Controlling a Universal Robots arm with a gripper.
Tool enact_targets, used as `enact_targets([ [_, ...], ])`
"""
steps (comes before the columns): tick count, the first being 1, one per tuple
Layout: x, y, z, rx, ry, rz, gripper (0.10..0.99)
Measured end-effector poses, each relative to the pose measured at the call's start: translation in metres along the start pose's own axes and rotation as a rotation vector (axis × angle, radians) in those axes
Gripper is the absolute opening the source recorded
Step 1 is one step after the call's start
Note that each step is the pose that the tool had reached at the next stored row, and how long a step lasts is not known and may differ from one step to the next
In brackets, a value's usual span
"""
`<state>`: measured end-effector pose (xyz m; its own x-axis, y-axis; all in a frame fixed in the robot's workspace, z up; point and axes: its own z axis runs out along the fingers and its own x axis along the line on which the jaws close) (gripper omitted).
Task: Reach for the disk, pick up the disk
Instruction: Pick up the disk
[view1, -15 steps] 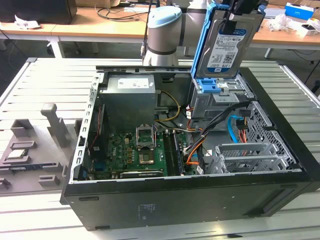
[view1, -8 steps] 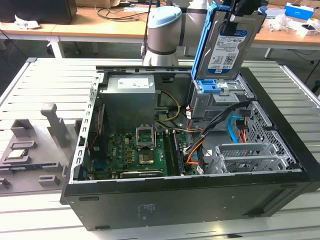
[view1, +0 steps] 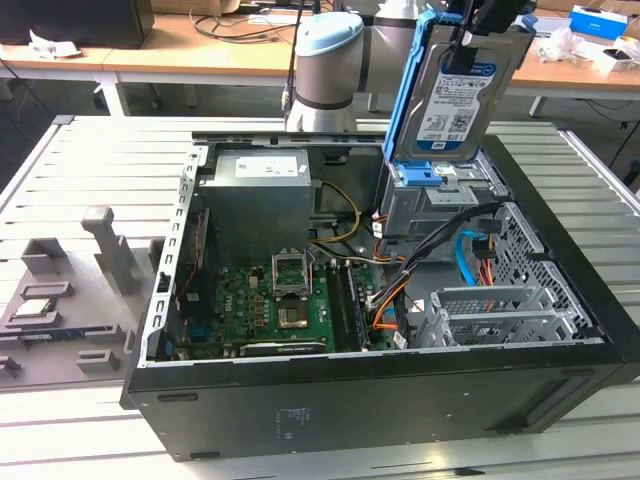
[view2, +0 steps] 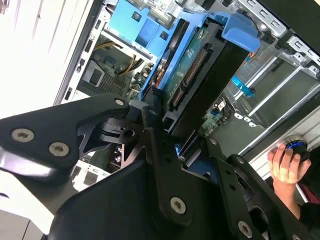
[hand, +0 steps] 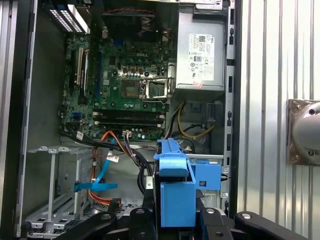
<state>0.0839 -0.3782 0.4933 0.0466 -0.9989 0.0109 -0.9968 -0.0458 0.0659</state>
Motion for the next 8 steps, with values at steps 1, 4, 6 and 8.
enact_targets([
  [1,0.0006,0.0000,0.0001,0.000,-0.0001,0.000,0.369],
  [4,0.0018,0.0001,0.0002,0.000,-0.0001,0.000,0.369],
  [6,0.0025,0.0001,0.0002,0.000,0.0000,0.000,0.369],
  [8,0.0036,0.0001,0.0003,0.000,0.0000,0.000,0.369],
])
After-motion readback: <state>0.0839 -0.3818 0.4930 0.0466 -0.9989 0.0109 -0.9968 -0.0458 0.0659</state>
